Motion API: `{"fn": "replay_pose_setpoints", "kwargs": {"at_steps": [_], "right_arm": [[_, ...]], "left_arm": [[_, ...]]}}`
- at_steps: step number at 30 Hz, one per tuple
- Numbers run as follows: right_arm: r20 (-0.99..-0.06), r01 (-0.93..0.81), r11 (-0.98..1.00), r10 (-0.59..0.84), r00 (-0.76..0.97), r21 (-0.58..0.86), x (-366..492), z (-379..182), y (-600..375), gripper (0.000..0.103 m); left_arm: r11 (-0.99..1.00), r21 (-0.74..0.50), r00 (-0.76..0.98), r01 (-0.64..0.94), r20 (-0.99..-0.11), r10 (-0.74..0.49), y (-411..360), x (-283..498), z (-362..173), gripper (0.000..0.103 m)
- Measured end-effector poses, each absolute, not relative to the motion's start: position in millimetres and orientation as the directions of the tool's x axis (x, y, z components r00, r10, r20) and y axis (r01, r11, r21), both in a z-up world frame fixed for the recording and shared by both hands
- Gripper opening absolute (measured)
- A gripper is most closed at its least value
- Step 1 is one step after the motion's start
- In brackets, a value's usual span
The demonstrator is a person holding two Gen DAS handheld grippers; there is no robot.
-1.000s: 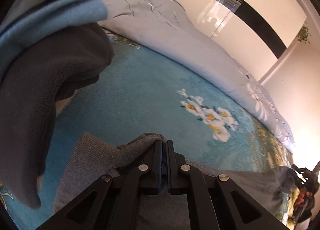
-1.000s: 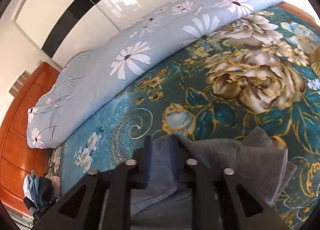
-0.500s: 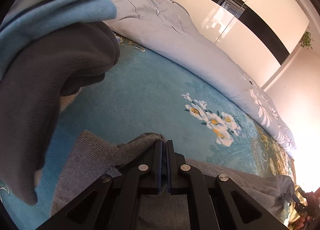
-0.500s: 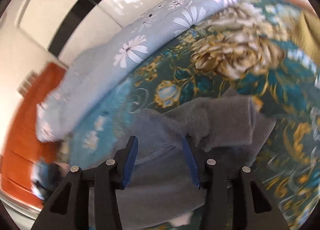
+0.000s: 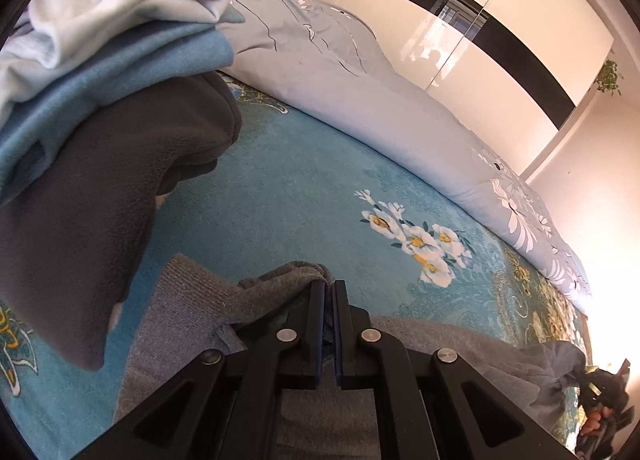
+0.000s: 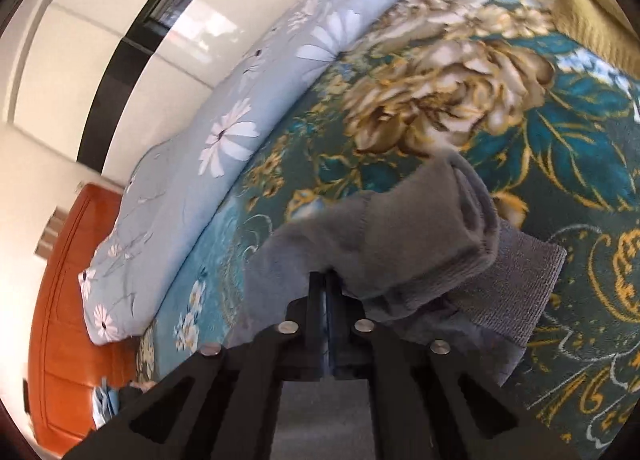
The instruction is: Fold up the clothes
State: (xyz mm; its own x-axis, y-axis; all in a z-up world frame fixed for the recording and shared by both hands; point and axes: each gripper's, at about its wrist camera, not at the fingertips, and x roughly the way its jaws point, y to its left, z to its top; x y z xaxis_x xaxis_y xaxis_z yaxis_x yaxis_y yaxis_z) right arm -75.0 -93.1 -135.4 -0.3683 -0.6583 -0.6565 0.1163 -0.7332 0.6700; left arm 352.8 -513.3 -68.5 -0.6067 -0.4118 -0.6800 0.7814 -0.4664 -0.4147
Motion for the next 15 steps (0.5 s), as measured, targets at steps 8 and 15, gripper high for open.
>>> {"fn": "replay_pose_setpoints", "kwargs": {"at_steps": [8, 15], "right_arm": [[-0.546, 0.3, -0.739, -0.657, -0.52, 0.604, -46.4, -57.8, -57.5, 0.001], [-0.623, 0.303, -0.812, -0.579, -0.527, 0.499, -94.6, -46.4, -105.5, 0.001]], "left_arm": [[-0.52, -0.421, -0.658, 0.743, -0.601, -0.454, -495.7, 369.0, -28.3, 0.004], [-0.539, -0.335, -0.613, 0.773, -0.615, -0.496, -534.6, 325.6, -4.0, 0.004]]}}
